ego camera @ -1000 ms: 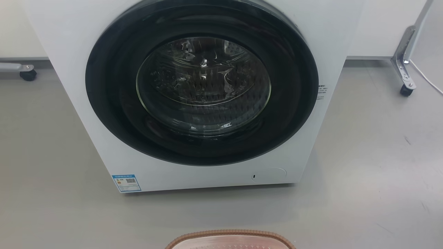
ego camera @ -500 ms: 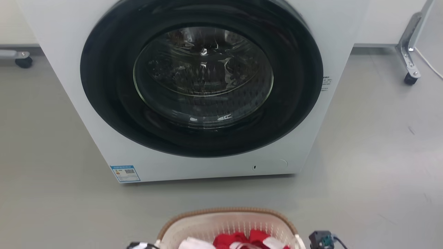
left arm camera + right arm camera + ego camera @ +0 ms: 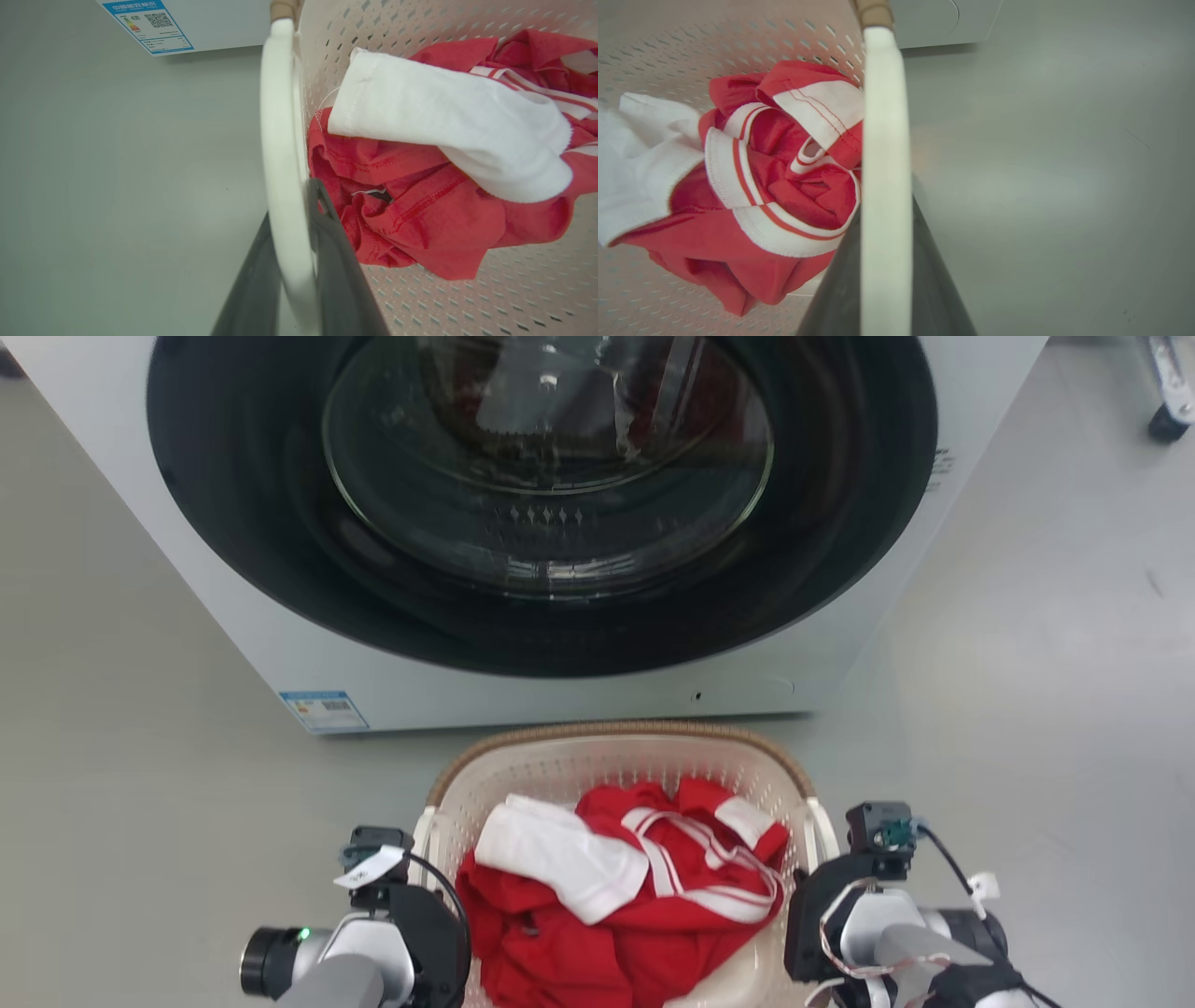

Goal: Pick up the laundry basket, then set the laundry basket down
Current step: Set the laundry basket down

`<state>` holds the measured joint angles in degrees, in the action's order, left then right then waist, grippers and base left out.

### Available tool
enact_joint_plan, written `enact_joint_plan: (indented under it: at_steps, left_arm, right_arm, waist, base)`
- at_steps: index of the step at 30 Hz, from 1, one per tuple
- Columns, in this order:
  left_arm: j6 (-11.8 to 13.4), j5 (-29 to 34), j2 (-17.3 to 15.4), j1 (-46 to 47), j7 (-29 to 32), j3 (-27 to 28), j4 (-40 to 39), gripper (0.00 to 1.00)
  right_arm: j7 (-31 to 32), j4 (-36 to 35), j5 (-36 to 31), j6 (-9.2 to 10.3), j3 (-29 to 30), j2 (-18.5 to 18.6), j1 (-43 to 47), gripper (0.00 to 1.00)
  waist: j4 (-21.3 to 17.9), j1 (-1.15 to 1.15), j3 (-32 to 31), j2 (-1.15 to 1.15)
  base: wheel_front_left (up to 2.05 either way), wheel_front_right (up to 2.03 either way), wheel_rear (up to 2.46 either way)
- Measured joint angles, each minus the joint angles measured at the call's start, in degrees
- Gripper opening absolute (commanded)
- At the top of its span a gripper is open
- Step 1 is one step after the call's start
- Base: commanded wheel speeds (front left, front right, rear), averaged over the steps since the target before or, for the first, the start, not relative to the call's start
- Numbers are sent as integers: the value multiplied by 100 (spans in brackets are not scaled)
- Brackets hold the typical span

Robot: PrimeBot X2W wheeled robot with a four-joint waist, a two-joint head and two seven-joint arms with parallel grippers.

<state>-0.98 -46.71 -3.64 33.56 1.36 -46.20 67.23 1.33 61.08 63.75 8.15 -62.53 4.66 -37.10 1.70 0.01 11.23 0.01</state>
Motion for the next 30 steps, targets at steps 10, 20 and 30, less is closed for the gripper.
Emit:
enact_joint_plan:
  at_steps: [10, 20, 30]
  left_arm:
    - [47, 8, 15, 564, -155, 52, -66, 0]
    - [48, 51, 45, 1011, -256, 54, -89, 0]
    - [99, 102, 38, 1573, -404, 55, -144, 0]
  right_arm:
    - [-200, 221, -125, -1, 65, -2, -748, 0]
    - [-428, 432, -174, -8, 167, -12, -1122, 0]
    - [-648, 580, -177, -8, 244, -5, -1710, 0]
  waist:
    - [110, 0, 821, 0]
    - [240, 0, 1670, 1]
    - [365, 0, 2527, 1]
  base:
    - [0, 0, 0]
    - [0, 0, 0]
    - [0, 0, 0]
